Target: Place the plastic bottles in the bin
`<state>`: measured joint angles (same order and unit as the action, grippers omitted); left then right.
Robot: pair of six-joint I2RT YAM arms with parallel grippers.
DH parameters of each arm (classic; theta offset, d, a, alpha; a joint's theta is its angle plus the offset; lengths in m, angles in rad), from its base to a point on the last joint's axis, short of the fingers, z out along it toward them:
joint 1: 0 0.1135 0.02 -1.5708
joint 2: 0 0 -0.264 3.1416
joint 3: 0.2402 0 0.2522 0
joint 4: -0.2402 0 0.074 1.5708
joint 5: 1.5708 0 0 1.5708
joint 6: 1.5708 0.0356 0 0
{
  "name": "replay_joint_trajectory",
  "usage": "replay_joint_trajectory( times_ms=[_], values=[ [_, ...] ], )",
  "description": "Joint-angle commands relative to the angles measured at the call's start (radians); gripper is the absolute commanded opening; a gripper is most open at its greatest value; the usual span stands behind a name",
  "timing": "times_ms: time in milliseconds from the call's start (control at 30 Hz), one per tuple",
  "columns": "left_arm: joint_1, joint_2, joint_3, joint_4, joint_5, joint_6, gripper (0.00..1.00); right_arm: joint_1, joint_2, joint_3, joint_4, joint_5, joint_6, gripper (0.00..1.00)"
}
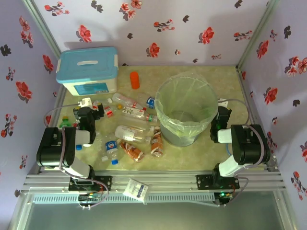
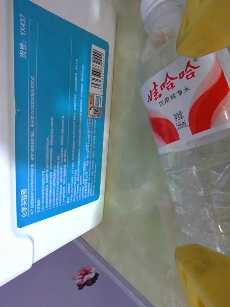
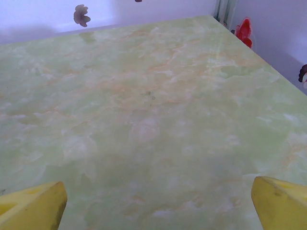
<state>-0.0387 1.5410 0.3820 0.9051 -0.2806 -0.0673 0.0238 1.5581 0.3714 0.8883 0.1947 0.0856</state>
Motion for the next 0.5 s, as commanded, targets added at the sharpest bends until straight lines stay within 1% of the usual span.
replay_joint_trajectory(
  times_ms=[0, 467],
  values=[
    [0.008, 0.008, -0.006, 0.029, -0.017, 0.011, 1.00, -0.007, 0.003, 0.018, -0.004, -0.013, 0.000, 0.99],
    [0.011, 0.007, -0.003, 0.023, -0.010, 0.006, 1.00, -0.012, 0.004, 0.021, -0.006, -0.022, 0.006, 0.99]
  ],
)
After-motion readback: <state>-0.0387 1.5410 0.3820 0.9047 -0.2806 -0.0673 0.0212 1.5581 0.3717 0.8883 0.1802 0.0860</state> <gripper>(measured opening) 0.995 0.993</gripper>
